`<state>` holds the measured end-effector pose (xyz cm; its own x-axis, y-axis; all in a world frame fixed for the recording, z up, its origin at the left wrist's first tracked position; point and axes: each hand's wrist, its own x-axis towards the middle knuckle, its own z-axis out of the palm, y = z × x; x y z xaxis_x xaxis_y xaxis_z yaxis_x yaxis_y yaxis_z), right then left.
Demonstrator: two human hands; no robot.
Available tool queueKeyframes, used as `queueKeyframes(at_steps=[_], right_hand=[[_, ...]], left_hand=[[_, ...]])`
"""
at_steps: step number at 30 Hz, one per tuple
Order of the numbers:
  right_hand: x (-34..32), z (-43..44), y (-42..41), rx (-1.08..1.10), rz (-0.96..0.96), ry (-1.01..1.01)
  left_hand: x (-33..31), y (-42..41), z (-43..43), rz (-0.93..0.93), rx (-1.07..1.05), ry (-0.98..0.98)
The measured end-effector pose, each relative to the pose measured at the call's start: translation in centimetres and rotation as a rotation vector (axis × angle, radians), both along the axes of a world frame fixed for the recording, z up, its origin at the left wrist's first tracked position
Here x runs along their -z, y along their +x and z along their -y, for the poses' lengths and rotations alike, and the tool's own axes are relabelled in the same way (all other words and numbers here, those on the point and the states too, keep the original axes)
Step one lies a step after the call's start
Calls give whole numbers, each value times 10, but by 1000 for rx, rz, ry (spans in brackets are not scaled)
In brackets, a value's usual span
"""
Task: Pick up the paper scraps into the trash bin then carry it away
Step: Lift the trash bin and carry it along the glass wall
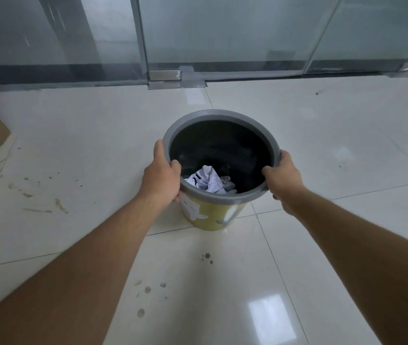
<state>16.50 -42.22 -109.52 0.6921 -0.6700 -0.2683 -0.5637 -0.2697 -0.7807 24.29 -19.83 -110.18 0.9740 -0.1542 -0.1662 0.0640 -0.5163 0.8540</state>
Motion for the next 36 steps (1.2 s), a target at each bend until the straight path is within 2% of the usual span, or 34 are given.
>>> queueKeyframes(at_steps=[6, 11, 17, 24, 28, 32, 36], right_hand=[[-15, -19, -23, -12, 15, -64], [-107, -47, -49, -62, -59, -20], [-328, -68, -46, -115, -29, 10], [-629, -78, -12, -212, 119, -53], [-776, -82, 1, -229, 225, -90], [-875, -93, -6, -248, 326, -95], [-917, -106, -24, -276, 385, -66]], left_hand=[[-19, -26, -15, -13, -46, 15], [-110, -58, -47, -123, -64, 29], [-337, -62, -76, -110, -85, 64], [-629, -46, -94, 24, -131, -34], [-774, -37, -103, 127, -156, -64], [-878, -50, -113, 210, -195, -79], [-929, -75, -126, 267, -202, -51]])
